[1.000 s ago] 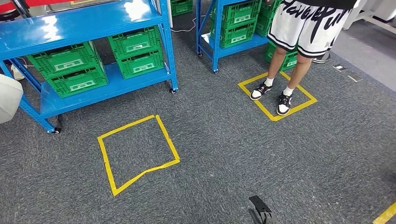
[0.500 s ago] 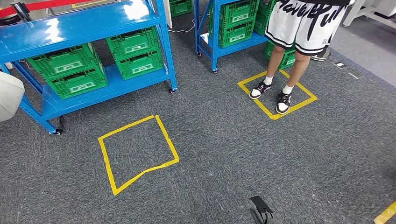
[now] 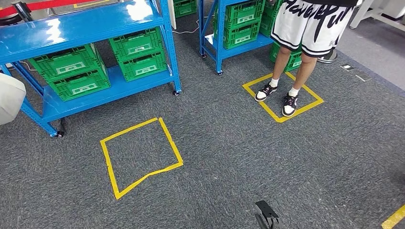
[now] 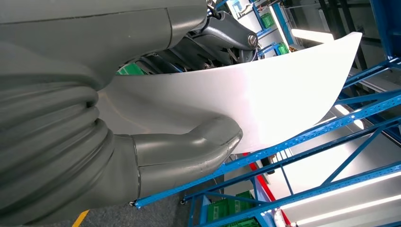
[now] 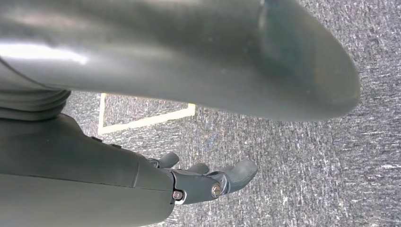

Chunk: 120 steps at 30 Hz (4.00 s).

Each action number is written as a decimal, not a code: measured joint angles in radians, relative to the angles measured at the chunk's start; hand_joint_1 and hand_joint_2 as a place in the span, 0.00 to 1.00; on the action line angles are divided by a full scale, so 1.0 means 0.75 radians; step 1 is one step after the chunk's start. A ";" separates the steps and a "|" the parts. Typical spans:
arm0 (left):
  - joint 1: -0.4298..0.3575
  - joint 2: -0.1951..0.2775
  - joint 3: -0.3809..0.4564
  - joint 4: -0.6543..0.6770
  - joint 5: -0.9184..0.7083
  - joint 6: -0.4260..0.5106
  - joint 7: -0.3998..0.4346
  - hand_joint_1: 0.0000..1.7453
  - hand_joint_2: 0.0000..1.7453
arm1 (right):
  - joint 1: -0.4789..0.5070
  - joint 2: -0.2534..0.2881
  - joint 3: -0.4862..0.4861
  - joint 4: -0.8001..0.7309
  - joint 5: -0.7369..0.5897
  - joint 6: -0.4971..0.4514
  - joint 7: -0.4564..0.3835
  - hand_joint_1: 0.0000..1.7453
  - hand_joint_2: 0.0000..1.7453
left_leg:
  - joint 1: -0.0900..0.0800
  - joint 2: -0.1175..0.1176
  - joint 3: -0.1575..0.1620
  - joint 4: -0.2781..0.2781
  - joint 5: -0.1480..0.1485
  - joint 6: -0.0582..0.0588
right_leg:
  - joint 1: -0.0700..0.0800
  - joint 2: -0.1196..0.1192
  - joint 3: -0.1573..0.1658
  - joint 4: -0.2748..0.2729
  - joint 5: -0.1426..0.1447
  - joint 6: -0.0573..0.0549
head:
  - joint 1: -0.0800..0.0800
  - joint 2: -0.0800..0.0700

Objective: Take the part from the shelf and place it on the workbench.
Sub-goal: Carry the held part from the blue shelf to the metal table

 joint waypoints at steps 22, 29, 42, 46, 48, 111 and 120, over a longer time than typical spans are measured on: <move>0.000 0.000 -0.001 0.003 0.000 0.000 0.000 1.00 1.00 | 0.000 0.000 0.000 0.000 0.000 0.000 0.000 0.00 0.00 | 0.000 0.000 -0.003 0.002 0.001 0.002 | 0.000 0.000 -0.001 0.000 0.002 0.001 | 0.000 0.000; 0.000 0.000 -0.001 0.005 0.000 0.000 0.000 1.00 1.00 | 0.000 0.000 0.000 0.000 0.000 0.000 0.000 0.00 0.00 | 0.000 0.000 -0.003 0.002 0.001 0.002 | 0.000 0.000 -0.002 0.000 0.002 0.001 | 0.000 0.000; 0.000 0.000 -0.001 0.006 0.000 0.000 0.000 1.00 1.00 | 0.000 0.000 0.000 0.000 0.000 0.000 0.000 0.00 0.00 | 0.000 0.000 -0.004 0.002 0.001 0.002 | 0.000 0.000 -0.002 0.000 0.002 0.001 | 0.000 0.000; 0.001 0.000 -0.002 0.003 0.001 0.000 -0.003 1.00 1.00 | 0.000 0.002 0.000 0.000 0.010 0.000 -0.002 0.00 0.00 | -0.005 -0.001 -0.008 0.004 0.002 0.015 | -0.007 -0.002 -0.001 -0.007 0.010 0.010 | 0.000 0.000; 0.003 0.002 -0.003 -0.008 0.002 0.000 -0.005 1.00 1.00 | -0.001 0.004 0.000 0.001 0.013 0.000 -0.002 0.00 0.00 | -0.003 -0.004 0.003 -0.026 0.020 0.030 | -0.005 -0.006 0.004 -0.016 0.012 0.020 | 0.000 0.000; 0.266 0.278 0.095 -0.223 0.118 -0.019 -0.009 1.00 1.00 | -0.006 0.017 -0.007 0.007 0.065 0.000 -0.003 0.00 0.00 | 0.056 -0.071 -0.092 -0.007 0.087 -0.063 | -0.051 0.021 0.028 0.014 -0.058 0.047 | -0.009 0.000; 0.264 0.275 0.094 -0.222 0.108 -0.018 -0.009 1.00 1.00 | -0.006 0.017 -0.007 0.007 0.065 0.000 -0.003 0.00 0.00 | 0.056 -0.071 -0.093 -0.006 0.087 -0.063 | -0.051 0.021 0.028 0.014 -0.058 0.047 | -0.009 0.000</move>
